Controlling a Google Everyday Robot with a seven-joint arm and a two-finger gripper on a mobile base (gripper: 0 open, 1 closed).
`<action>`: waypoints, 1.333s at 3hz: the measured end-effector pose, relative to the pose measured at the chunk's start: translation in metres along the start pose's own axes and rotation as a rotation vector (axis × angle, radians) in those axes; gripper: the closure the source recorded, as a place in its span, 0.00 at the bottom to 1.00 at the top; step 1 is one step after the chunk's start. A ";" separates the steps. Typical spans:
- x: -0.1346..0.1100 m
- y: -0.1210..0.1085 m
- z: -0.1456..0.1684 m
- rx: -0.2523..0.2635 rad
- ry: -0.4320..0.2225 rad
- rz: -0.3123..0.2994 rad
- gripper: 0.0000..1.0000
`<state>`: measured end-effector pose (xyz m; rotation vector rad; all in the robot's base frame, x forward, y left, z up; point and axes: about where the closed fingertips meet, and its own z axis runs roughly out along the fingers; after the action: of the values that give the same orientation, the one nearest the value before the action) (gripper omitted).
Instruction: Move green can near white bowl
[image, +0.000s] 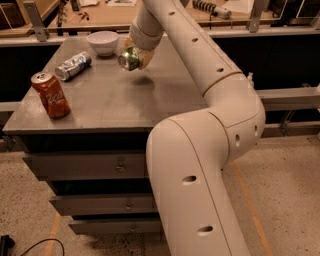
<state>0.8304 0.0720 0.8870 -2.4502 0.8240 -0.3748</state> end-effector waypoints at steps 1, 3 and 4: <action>-0.010 -0.017 0.002 0.083 -0.033 0.039 1.00; -0.026 -0.031 0.011 0.193 -0.015 0.154 1.00; -0.027 -0.021 0.028 0.198 -0.019 0.212 1.00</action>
Offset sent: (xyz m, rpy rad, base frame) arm -0.0282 0.0546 0.0060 0.2725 -0.0695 -0.0563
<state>0.8311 0.1141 0.8728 -2.1575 0.9791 -0.3369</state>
